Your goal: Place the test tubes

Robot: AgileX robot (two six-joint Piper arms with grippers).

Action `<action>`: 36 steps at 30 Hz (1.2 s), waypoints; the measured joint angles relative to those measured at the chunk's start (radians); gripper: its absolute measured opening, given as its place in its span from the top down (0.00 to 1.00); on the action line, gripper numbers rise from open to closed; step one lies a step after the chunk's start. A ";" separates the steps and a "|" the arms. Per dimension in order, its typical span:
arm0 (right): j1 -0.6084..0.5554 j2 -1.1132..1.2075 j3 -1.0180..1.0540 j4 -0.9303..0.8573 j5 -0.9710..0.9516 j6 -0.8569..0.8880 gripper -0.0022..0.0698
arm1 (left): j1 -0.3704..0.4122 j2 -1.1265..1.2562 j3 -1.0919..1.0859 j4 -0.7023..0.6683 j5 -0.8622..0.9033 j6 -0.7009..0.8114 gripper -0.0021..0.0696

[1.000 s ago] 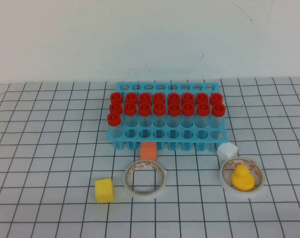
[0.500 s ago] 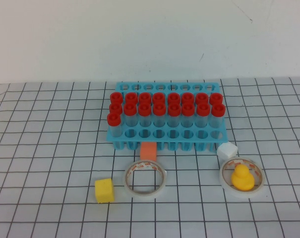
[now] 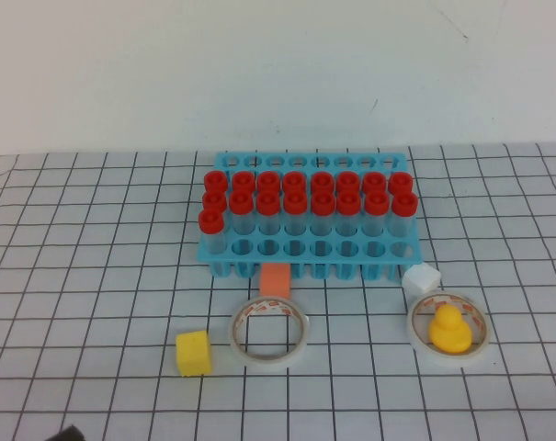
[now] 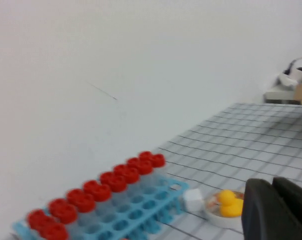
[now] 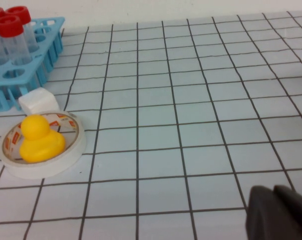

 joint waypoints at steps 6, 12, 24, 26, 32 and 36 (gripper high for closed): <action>0.000 0.000 0.000 0.000 0.001 0.002 0.97 | 0.094 0.000 0.064 0.400 -0.070 -0.343 0.97; 0.000 0.000 0.000 0.000 0.001 0.002 0.97 | 0.451 0.000 0.130 0.618 -0.053 -0.739 0.97; 0.000 0.000 -0.002 0.000 0.001 0.002 0.97 | 0.845 -0.013 0.139 0.773 0.202 -0.805 0.97; 0.000 0.000 -0.002 0.000 0.001 0.002 0.97 | 0.866 -0.042 0.139 0.786 0.254 -0.805 0.97; 0.000 0.000 -0.002 0.000 0.001 0.002 0.97 | 0.889 -0.102 0.165 0.797 0.320 -0.807 0.97; 0.000 0.000 -0.002 0.000 0.002 0.002 0.97 | 0.862 -0.104 0.169 0.789 0.308 -0.800 0.97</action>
